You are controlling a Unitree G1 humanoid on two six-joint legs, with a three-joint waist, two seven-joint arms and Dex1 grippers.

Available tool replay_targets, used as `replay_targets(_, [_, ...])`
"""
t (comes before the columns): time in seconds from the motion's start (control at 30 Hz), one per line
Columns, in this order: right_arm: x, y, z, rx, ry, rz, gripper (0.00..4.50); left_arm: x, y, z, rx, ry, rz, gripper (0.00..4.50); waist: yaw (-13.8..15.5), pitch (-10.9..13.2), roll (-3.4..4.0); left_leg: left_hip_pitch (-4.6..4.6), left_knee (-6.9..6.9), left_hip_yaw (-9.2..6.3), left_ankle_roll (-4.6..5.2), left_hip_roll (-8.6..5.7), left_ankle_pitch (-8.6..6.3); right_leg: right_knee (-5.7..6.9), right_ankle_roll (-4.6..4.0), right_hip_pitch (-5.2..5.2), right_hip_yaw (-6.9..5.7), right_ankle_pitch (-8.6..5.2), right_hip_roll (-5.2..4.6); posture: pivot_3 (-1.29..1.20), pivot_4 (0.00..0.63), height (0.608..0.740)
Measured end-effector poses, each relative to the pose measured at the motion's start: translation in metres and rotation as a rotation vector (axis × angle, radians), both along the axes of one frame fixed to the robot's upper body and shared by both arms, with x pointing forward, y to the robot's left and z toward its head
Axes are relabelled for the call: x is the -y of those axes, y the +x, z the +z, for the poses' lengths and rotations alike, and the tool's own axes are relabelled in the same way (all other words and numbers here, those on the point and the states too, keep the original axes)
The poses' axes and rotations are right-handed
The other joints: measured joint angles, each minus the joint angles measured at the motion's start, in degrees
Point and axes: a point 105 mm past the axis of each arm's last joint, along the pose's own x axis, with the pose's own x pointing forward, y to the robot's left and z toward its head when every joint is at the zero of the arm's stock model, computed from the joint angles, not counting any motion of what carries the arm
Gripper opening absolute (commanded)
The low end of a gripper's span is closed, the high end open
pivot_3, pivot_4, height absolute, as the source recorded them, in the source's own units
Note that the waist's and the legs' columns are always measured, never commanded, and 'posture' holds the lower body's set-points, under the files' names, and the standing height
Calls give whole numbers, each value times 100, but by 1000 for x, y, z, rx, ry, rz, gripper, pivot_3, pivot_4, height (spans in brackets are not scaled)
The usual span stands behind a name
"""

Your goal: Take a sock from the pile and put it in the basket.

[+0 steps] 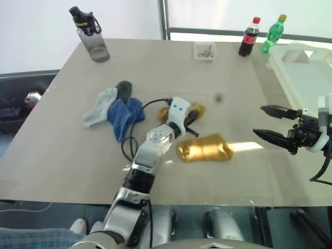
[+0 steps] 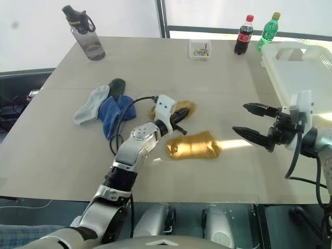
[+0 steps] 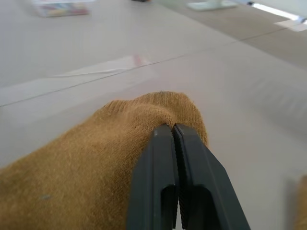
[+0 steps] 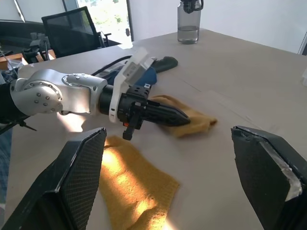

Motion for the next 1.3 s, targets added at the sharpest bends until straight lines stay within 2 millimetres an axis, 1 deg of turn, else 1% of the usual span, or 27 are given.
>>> replay_targets(0.13, [1,0,-1,-4,2,-8,4329,23,-2,-1,-79,-54,-51,122,-1,1,-1,0,0,0,0,0,0,1,0,0,0,0,1,0,150,740])
replay_targets(0.17, [0,1,-1,-4,6,-13,4329,34,-5,2,-101,-82,-79,122,3,1,-1,0,1,0,0,0,0,0,0,0,0,0,1,0,150,740])
replay_targets(0.2, [0,1,-1,-3,7,-13,4329,37,-5,3,-102,-88,-87,122,2,1,-1,0,1,0,0,0,0,0,0,0,0,0,1,0,150,740])
replay_targets(0.27, [0,1,-2,0,11,-20,4329,48,-9,10,-113,-123,-121,122,-1,1,-2,0,1,0,0,0,0,0,0,0,1,0,1,0,150,740])
replay_targets(0.37, [-1,5,-3,4,10,-39,4329,56,-12,16,-131,-165,-149,930,-14,1,-1,1,1,0,-1,1,0,1,0,0,3,0,1,0,150,740])
replay_targets(0.43, [-3,10,-8,-12,-14,-73,4329,55,-12,14,-170,-198,-153,1859,-25,1,-1,3,1,1,-2,3,1,3,0,-1,5,0,4,0,150,740])
replay_targets(0.47, [-4,12,-11,-22,-23,-80,4329,53,-11,15,-182,-210,-151,2512,-17,1,0,4,1,1,-2,3,1,5,0,-2,4,0,4,0,150,740])
replay_targets(0.5, [-5,13,-13,-26,-31,-86,4329,52,-11,15,-187,-218,-148,2811,-12,0,0,4,1,0,-2,3,1,5,0,-1,3,0,4,0,150,740])
replay_targets(0.53, [-7,15,-14,-27,-39,-89,4329,50,-11,15,-190,-227,-141,3356,-13,0,0,3,1,0,-2,3,1,4,0,-1,3,0,4,0,150,740])
replay_targets(0.67, [-9,23,-18,-30,-69,-124,4329,35,-15,20,-191,-293,-124,3356,-13,1,0,1,2,1,-3,3,2,1,0,-1,5,0,2,0,150,740])
replay_targets(0.7, [-7,33,-27,-57,-113,-181,4329,24,-15,32,-163,-329,-123,3356,-15,0,0,2,3,0,-5,3,3,3,0,-1,3,0,1,0,150,740])
replay_targets(0.73, [-7,34,-28,-62,-116,-186,4329,23,-15,33,-157,-332,-123,3356,-13,0,0,2,4,0,-5,3,3,3,0,-1,3,0,2,0,150,740])
replay_targets(0.77, [-5,38,-33,-79,-136,-208,4329,16,-14,37,-145,-338,-113,3356,-12,0,0,3,4,0,-6,3,3,4,0,-1,3,0,2,0,150,740])
replay_targets(0.83, [0,49,-50,-146,-195,-278,4329,-6,-9,44,-119,-322,-75,3356,-14,-1,2,5,5,0,-7,3,4,6,0,0,3,0,3,0,150,740])
replay_targets(0.87, [2,53,-57,-178,-208,-307,4329,-19,-5,43,-121,-301,-46,3356,-15,-1,2,5,5,0,-8,3,5,7,0,-1,3,0,5,0,150,740])
replay_targets(0.93, [4,59,-62,-206,-220,-341,4329,-39,0,39,-126,-269,4,3356,-22,-1,2,5,5,0,-9,3,5,6,0,-2,4,0,8,0,150,740])
replay_targets(1.0, [2,69,-65,-226,-221,-382,4329,-62,6,33,-154,-244,48,3356,-43,0,2,6,5,2,-11,4,7,6,0,-2,7,0,13,0,150,740])
replay_targets(1.13, [-1,85,-79,-274,-213,-446,4329,-96,10,16,-253,-219,81,3356,-2,0,1,2,4,0,-14,3,8,3,0,-3,0,-1,32,0,150,740])
replay_targets(1.2, [-4,88,-86,-300,-202,-451,4329,-99,8,10,-301,-226,52,3356,18,0,1,-4,5,-2,-14,-1,8,0,1,-3,-4,-1,28,0,150,740])
replay_targets(1.3, [-19,93,-91,-319,-176,-422,4329,-88,3,4,-364,-250,-28,3356,-1,0,0,-4,6,-1,-14,-6,8,-1,1,-3,-2,-1,26,0,150,740])
